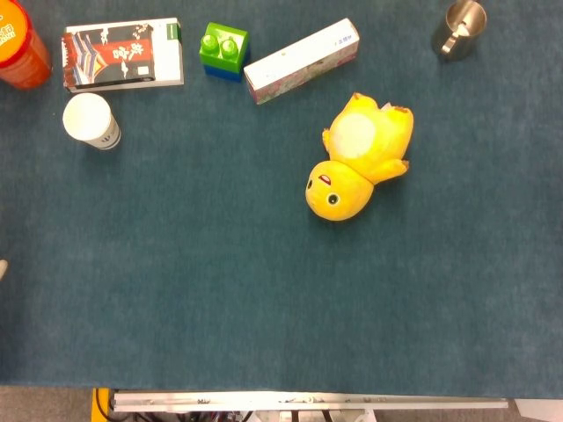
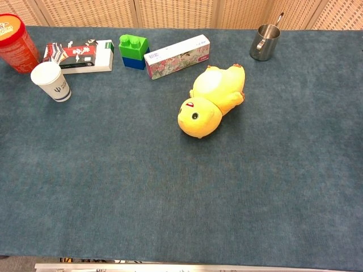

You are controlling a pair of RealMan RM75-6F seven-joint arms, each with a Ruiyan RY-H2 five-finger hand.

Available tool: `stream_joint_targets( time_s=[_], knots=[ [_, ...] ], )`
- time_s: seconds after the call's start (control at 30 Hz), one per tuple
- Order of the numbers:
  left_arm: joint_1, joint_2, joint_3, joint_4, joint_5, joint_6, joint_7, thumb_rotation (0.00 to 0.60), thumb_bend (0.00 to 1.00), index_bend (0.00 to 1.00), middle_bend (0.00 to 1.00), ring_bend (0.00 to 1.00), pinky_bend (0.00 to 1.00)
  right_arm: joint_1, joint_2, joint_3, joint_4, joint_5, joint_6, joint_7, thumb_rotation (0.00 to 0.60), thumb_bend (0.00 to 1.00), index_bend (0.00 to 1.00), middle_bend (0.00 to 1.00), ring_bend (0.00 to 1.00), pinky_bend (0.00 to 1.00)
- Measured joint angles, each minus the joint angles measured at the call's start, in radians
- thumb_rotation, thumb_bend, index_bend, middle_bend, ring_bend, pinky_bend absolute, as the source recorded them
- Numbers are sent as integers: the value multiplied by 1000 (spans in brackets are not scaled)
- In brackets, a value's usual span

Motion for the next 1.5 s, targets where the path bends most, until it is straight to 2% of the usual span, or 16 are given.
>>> stream_joint_targets(
  time_s=[0.3, 0.43, 0.5, 0.67, 0.7, 0.77, 0.93, 1.07, 1.5],
  knots=[
    [8, 2, 1, 6, 0, 10, -10, 600, 149, 124, 103, 93, 4, 105, -14, 29, -70, -3, -124, -33, 600, 0, 46, 184, 5, 122],
    [12, 2, 4, 5, 4, 15, -11, 600, 149, 124, 103, 93, 4, 165, -36, 51, -93, 21, -204, -33, 593, 0, 45, 184, 5, 30],
    [14, 3, 4, 3, 5, 17, -11, 600, 149, 124, 103, 93, 4, 201, -56, 66, -100, 46, -251, -31, 549, 0, 45, 183, 5, 1],
    [17, 4, 5, -3, 8, 20, -8, 600, 149, 124, 103, 93, 4, 280, -115, 97, -96, 110, -356, -34, 342, 0, 46, 153, 0, 0],
    [17, 5, 5, -5, 9, 21, -8, 600, 149, 124, 103, 93, 4, 300, -134, 104, -89, 126, -379, -38, 326, 0, 45, 151, 0, 0],
    [19, 6, 6, -6, 9, 23, -7, 600, 149, 124, 103, 93, 4, 332, -168, 116, -71, 152, -410, -42, 238, 0, 46, 141, 0, 0],
    [23, 6, 6, -6, 6, 24, -6, 600, 149, 124, 103, 93, 4, 387, -239, 137, -19, 183, -452, -39, 152, 0, 64, 139, 0, 0],
    [24, 6, 5, -8, 9, 27, -6, 600, 149, 124, 103, 93, 4, 432, -295, 146, 33, 200, -490, -31, 132, 0, 65, 138, 0, 0],
    [35, 10, 2, -5, 0, 39, -14, 600, 149, 124, 103, 93, 4, 570, -476, 174, 208, 265, -603, -16, 133, 0, 65, 138, 0, 0]
  ],
)
